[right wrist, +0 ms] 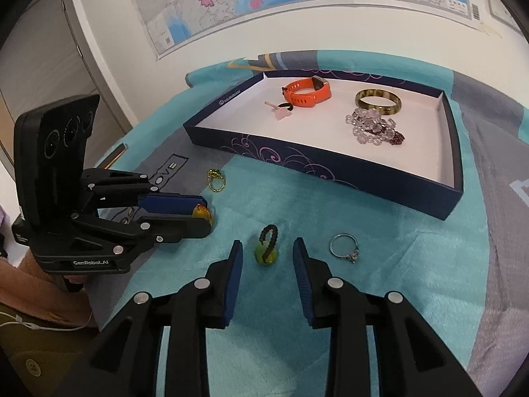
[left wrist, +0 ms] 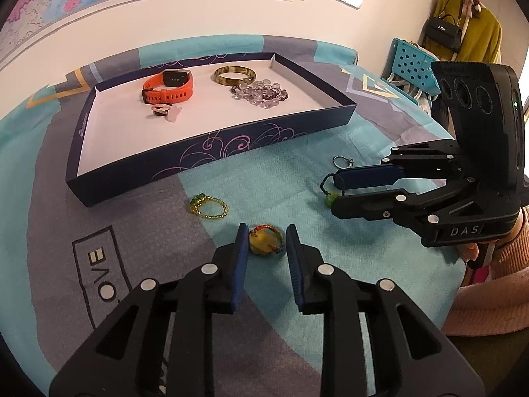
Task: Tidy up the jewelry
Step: 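Grasp the yellow-stone ring with the left tool while the right tool grasps the green-stone ring, then hold both rings in the closed tools and move them slowly toward the box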
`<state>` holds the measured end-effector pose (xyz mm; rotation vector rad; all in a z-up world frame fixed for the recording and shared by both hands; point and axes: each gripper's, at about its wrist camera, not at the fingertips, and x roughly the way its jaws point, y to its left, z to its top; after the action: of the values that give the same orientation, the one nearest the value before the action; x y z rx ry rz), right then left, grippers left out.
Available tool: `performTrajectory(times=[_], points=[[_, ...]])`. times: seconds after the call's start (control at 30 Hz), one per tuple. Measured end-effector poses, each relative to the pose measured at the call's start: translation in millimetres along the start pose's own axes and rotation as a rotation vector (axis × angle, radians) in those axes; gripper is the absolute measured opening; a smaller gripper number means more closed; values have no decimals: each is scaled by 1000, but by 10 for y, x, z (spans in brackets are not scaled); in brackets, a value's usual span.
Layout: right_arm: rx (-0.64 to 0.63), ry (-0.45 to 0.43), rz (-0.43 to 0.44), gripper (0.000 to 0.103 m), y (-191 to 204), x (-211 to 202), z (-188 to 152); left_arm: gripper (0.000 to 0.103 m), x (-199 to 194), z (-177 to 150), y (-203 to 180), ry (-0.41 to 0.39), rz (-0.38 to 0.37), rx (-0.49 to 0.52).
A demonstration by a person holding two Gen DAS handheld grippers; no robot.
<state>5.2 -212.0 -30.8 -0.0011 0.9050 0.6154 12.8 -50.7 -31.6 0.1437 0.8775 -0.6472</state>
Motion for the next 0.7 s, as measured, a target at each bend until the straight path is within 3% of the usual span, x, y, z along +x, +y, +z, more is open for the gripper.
performTrajectory(times=[0.07,0.13,0.7], points=[[0,7,-15,14,-5,16,3,21,-5,-11,-7,-1,8,3],[5,7,-14,11,-13,25,7,21,-9,-15,-6,0,13,2],[42,-65,5,11,-68,-91,96,18,-98,0,56,-29,-11,-52]])
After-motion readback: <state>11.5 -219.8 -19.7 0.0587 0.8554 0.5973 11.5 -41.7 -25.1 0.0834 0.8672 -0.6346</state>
